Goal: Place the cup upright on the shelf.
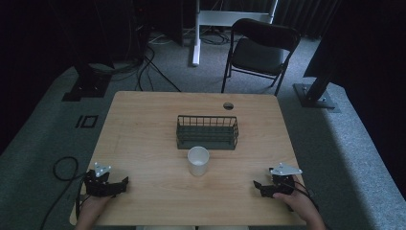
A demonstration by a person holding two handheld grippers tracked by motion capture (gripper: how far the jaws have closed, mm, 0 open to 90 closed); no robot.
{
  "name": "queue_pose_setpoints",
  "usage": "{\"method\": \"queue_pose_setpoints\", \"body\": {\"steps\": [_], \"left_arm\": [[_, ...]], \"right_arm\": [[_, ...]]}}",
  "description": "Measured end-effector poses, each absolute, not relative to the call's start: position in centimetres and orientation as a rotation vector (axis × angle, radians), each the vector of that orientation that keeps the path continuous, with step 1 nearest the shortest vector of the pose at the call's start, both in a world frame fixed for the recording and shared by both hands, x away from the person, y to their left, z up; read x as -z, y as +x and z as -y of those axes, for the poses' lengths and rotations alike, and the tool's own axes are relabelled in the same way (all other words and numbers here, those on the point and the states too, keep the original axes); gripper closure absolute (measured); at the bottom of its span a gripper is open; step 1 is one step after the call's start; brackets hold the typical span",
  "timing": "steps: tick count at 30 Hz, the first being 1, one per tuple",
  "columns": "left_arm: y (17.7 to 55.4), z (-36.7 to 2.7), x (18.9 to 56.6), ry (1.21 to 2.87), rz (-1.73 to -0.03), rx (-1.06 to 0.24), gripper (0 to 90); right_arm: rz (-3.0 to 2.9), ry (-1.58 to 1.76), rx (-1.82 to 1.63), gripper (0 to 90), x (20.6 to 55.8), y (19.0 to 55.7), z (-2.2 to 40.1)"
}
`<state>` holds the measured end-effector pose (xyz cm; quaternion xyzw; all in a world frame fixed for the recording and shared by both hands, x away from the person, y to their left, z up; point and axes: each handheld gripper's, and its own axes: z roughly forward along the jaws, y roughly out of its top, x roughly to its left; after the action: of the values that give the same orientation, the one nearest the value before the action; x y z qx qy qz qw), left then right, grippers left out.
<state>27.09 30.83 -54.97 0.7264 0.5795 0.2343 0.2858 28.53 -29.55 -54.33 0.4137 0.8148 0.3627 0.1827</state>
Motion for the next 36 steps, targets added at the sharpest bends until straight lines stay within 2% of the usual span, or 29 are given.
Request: {"method": "queue_pose_setpoints", "body": {"steps": [36], "left_arm": [[27.1,-30.8,55.0,1.943,-1.547,-0.626,0.9]], "right_arm": [[-2.354,0.988,-1.178,11.4,52.6,30.2,22.4]]}}
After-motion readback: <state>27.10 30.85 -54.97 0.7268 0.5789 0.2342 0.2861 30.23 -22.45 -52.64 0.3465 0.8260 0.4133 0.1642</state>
